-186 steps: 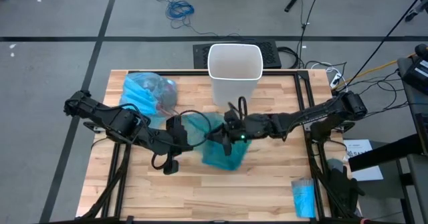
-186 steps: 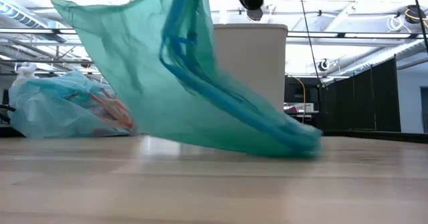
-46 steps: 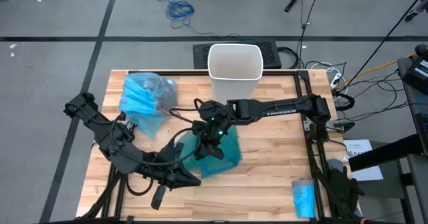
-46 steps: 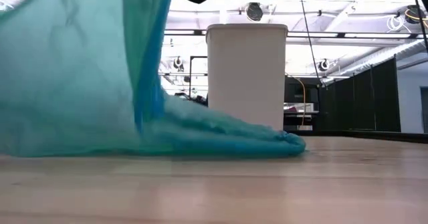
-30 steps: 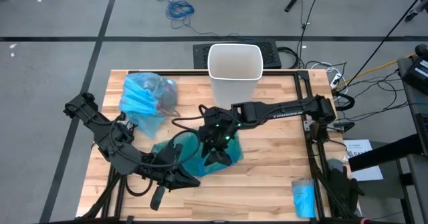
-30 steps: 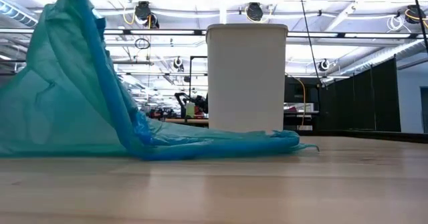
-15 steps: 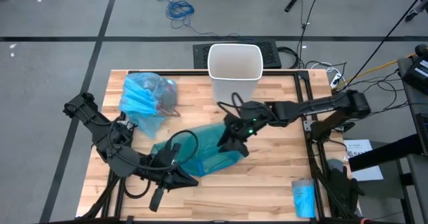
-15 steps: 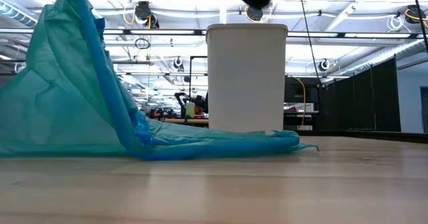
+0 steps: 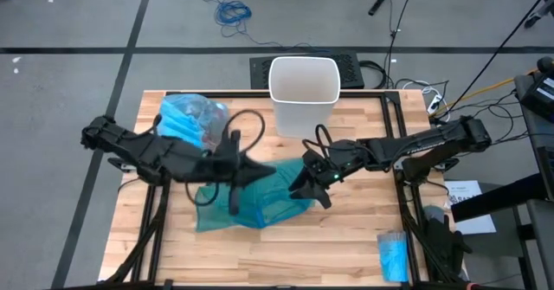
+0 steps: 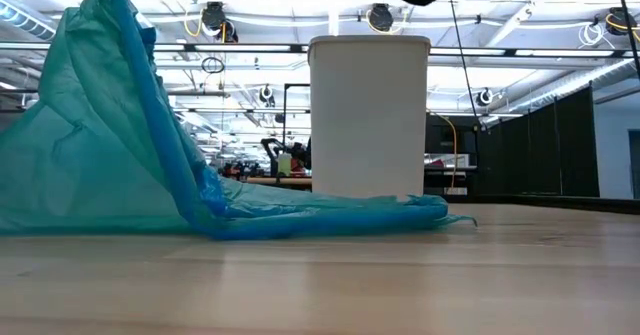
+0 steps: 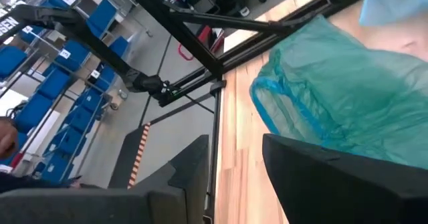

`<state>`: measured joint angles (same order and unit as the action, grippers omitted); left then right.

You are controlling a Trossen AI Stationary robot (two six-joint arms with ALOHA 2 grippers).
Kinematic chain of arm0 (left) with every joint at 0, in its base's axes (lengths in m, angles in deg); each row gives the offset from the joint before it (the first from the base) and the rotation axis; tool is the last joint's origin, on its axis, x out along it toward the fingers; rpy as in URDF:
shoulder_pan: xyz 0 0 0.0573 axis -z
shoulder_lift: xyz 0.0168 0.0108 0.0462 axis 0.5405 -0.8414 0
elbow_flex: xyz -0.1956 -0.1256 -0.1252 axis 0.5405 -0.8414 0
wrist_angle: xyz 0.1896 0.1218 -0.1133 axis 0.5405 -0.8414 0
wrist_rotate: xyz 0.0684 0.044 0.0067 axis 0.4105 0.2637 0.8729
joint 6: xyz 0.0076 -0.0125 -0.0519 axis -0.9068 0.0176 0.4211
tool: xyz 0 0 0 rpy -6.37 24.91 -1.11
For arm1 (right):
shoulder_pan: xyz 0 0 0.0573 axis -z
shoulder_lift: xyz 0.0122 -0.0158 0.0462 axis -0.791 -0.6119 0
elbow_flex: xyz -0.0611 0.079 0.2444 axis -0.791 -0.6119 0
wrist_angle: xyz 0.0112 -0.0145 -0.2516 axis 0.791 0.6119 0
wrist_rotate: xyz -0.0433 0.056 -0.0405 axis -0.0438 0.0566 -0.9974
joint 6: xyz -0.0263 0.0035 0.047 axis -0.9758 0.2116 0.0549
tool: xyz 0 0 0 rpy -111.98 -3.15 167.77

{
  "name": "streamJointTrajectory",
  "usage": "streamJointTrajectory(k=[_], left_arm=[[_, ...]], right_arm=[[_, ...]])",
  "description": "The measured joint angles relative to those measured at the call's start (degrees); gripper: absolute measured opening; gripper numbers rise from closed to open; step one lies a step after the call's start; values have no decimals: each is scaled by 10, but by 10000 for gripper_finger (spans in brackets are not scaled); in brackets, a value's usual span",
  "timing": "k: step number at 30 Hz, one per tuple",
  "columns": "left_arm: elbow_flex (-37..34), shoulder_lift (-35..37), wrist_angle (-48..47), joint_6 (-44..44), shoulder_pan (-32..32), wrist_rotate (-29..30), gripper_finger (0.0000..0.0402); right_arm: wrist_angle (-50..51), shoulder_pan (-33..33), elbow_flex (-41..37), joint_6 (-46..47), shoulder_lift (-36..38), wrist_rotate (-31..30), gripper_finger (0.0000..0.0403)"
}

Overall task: Place trash/remove bag and relplace
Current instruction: Insert the new blue trash bag into the white trash bin

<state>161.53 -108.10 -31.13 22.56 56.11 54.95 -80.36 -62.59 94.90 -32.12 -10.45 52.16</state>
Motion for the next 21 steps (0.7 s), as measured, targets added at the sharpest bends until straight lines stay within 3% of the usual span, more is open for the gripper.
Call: streamJointTrajectory(k=[5, 11, 17, 21], left_arm=[[0, -2, 6, -1, -37, 1, 0], [0, -24, 73, 21, -51, 0, 0], [0, -35, 100, 118, -51, -1, 0], [0, -35, 100, 119, -52, -1, 0]], right_arm=[[8, 6, 0, -48, 18, 1, 132], [24, 41, 0, -120, 37, 88, 132], [25, 69, 0, -120, 38, 92, 132], [21, 83, 0, -98, 38, 91, 132]])
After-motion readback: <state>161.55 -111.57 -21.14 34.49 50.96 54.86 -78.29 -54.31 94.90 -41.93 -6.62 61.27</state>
